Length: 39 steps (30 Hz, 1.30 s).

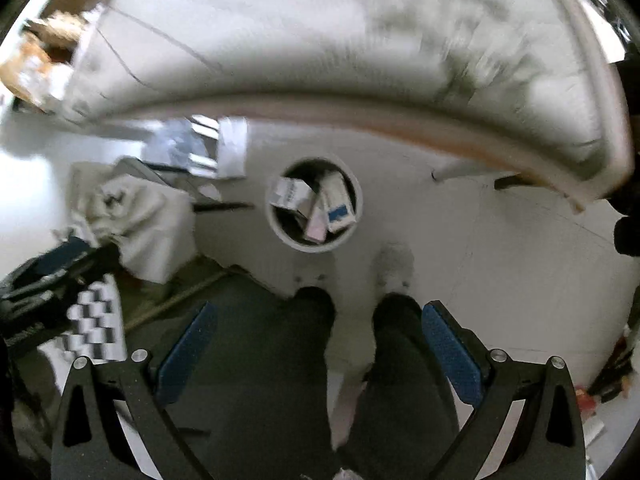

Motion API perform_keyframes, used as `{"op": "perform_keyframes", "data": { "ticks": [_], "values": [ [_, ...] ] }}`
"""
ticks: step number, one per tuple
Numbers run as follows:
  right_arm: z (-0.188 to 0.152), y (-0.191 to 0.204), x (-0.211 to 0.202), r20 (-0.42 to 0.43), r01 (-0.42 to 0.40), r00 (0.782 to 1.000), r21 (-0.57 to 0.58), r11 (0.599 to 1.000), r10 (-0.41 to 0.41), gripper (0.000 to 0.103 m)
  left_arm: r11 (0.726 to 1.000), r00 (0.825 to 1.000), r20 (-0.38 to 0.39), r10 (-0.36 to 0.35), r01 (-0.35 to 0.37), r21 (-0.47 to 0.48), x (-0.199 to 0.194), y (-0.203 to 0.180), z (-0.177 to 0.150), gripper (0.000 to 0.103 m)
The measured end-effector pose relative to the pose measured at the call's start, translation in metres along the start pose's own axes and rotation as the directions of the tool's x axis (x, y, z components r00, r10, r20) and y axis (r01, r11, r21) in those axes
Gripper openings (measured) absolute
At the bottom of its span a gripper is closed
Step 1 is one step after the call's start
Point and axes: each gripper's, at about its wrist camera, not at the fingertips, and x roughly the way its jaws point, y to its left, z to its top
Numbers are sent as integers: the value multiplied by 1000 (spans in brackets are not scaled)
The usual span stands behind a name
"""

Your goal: Collect trash

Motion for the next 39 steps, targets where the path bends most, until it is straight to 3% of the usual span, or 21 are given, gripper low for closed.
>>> {"op": "perform_keyframes", "data": {
  "ticks": [8,15,26,39],
  "values": [
    [-34,55,-118,118,-106,988,56,993,99,103,987,991,60,-123,116,109,-103,12,2,94],
    [-71,78,-164,187,-172,971,132,976,146,103,963,974,66,-217,202,180,-164,16,-10,94],
    [-105,89,-217,232,-220,954,123,968,187,103,941,951,88,-297,277,193,-206,3,-30,94],
    [-110,89,-226,230,-249,948,103,963,220,103,942,945,126,-302,275,192,-221,-1,-37,96]
  ]
}}
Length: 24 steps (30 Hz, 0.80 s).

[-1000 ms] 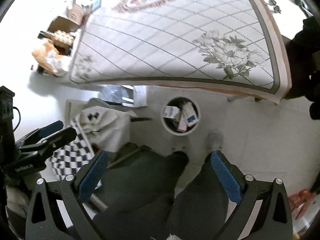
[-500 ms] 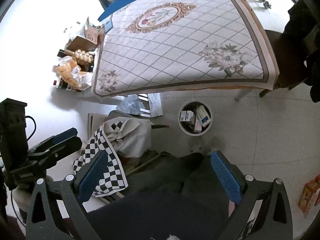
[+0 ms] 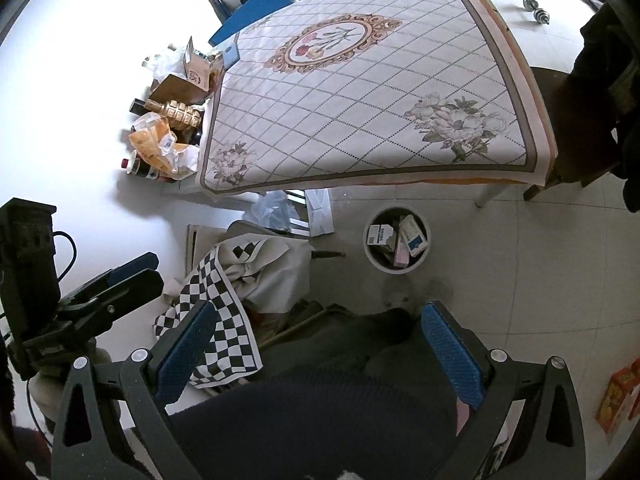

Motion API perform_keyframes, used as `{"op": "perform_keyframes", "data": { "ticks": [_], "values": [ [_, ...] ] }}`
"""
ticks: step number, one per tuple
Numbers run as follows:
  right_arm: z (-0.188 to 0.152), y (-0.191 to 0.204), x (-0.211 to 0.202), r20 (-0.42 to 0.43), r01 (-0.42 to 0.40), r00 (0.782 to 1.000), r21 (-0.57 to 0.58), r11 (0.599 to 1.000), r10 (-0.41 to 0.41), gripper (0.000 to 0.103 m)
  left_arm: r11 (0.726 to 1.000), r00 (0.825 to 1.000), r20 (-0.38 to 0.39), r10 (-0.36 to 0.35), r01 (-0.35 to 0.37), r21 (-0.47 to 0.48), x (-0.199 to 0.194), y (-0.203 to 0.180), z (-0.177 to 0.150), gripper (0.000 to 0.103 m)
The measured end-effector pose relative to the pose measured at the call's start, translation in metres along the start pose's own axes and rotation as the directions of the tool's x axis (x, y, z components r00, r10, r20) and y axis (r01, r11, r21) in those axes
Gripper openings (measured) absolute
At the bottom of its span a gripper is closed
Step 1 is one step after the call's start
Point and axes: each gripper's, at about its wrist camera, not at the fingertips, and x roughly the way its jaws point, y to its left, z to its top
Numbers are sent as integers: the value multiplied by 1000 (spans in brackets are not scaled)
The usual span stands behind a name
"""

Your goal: Collect trash

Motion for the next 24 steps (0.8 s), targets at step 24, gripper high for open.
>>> {"op": "perform_keyframes", "data": {
  "ticks": [24],
  "values": [
    [6,-6,-7,-17,3,1000,-9,1000,-3,103,1000,1000,14,-12,12,5,-1,-9,4,103]
  ]
}}
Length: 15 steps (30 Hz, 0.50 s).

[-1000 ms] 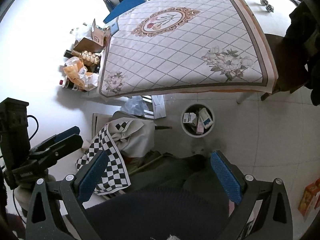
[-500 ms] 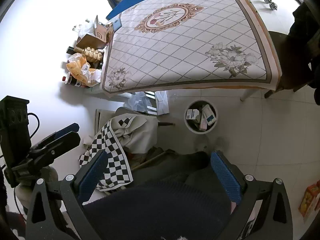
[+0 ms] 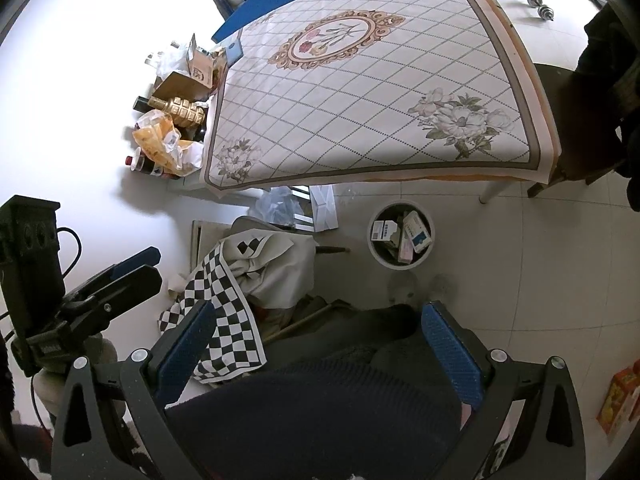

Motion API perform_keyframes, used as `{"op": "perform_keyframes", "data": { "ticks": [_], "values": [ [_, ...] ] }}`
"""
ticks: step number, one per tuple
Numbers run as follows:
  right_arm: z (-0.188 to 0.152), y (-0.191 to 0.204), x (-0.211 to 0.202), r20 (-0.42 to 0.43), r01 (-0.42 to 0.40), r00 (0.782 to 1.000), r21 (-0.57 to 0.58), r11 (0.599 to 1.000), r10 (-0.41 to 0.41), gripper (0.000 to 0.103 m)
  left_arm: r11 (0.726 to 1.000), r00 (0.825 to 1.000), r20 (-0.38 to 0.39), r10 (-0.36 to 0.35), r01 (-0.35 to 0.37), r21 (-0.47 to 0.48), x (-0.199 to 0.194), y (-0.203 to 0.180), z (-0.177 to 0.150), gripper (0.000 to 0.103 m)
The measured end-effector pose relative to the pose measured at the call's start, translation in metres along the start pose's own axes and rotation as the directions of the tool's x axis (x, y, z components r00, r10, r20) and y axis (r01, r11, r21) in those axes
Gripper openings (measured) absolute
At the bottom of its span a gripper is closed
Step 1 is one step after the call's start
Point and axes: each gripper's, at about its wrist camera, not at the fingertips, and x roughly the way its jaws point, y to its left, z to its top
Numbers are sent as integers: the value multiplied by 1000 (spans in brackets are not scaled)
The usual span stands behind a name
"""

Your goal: Collect trash

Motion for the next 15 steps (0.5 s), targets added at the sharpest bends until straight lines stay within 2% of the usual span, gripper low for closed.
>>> {"op": "perform_keyframes", "data": {
  "ticks": [15],
  "values": [
    [1,0,-1,-2,-1,1000,1,1000,1,103,1000,1000,7,-8,8,-13,2,-7,4,103]
  ]
}}
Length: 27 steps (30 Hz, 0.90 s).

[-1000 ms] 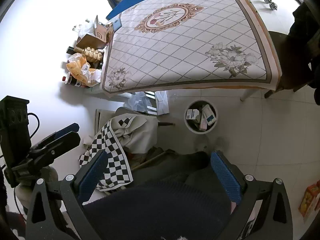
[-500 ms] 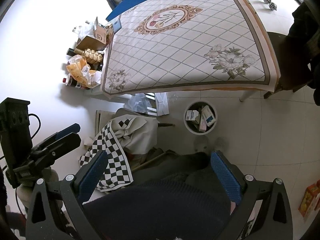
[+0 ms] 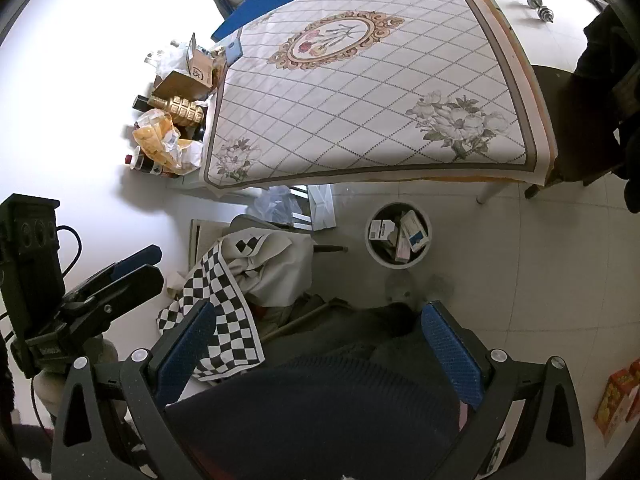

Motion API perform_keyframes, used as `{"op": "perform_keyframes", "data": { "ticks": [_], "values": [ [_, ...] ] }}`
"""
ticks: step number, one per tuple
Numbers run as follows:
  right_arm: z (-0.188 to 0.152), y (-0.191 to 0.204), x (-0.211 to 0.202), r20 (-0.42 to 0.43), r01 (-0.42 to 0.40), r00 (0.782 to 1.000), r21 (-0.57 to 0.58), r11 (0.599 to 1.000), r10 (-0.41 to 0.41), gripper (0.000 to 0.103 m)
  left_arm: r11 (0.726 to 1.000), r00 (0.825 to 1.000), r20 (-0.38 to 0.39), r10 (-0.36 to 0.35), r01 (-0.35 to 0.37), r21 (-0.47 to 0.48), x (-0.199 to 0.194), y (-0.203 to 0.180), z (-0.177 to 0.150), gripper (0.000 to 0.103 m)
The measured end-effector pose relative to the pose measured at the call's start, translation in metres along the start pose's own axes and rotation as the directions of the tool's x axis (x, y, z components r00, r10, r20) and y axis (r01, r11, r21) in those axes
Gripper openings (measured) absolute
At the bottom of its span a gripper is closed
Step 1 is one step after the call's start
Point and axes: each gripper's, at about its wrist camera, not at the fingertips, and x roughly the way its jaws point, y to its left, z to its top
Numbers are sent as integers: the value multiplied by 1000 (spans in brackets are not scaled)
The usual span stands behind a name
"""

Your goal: Collect trash

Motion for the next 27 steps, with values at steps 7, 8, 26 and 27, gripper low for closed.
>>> {"op": "perform_keyframes", "data": {
  "ticks": [7,8,26,27],
  "values": [
    [0,0,-1,1,-2,1000,2,1000,2,103,1000,1000,-3,-2,2,0,0,-3,0,103],
    [0,0,0,0,-2,1000,1,1000,2,103,1000,1000,-2,-2,2,-2,0,-3,0,103],
    [4,-4,-2,-8,-2,1000,-14,1000,2,103,1000,1000,-4,-7,7,4,-1,-3,-4,103],
    [3,-3,-2,-7,-2,1000,-13,1000,2,103,1000,1000,-4,-8,8,4,-1,-3,-4,103]
  ]
}}
